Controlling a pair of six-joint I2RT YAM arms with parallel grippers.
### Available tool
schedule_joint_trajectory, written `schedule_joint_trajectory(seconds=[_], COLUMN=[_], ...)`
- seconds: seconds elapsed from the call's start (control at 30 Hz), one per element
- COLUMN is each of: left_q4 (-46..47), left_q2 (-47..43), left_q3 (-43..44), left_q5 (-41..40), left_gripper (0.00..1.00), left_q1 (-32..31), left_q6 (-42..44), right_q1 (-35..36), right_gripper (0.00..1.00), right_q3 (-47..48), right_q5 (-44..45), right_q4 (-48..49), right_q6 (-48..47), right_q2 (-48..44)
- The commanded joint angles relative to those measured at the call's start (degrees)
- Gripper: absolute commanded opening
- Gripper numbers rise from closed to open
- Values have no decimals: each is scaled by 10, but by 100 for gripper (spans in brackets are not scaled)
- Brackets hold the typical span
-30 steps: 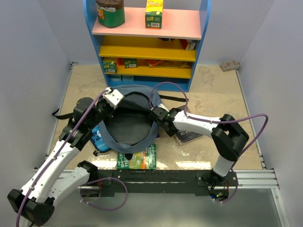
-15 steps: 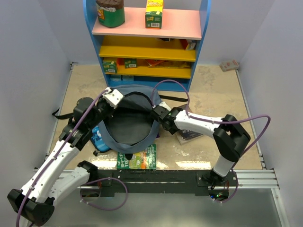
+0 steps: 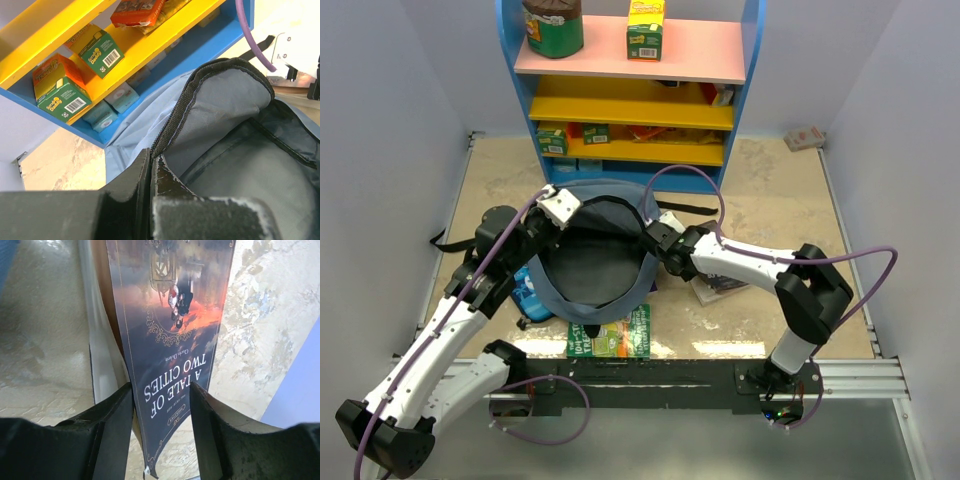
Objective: Pack the student bag
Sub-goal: Pick up the book from the center of the board.
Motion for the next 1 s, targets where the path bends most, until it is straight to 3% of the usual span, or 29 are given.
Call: schedule_joint_trajectory(seconds=[0.0,0.37,0.47,0.57,0.7,0.83,0.97], left_q4=[29,34,32,32,33,36,44], left_q2=[-3,-3,-3,-4,-4,-3,-6], left_q3=[26,26,27,25,26,25,17], left_q5=[-3,5,3,2,2,8,10], left_gripper=[3,3,3,3,4,4,4], left_q1=[3,3,3,3,3,3,3], left_q6=[-2,-8,-8,-7,-7,-8,-8], right_q1=[-5,-29,-29,-29,-29,-16,27], right_gripper=[50,39,25,0,0,0,0], right_q3=[14,2,-4,-7,4,58,191], right_q5=[56,74,66,61,88,169,261], right_q4=[-15,1,15,23,17,-31,-110], right_q6=[30,71,66,65,63,72,56], right_q2=[-18,-15,5,10,-16,-64,-103])
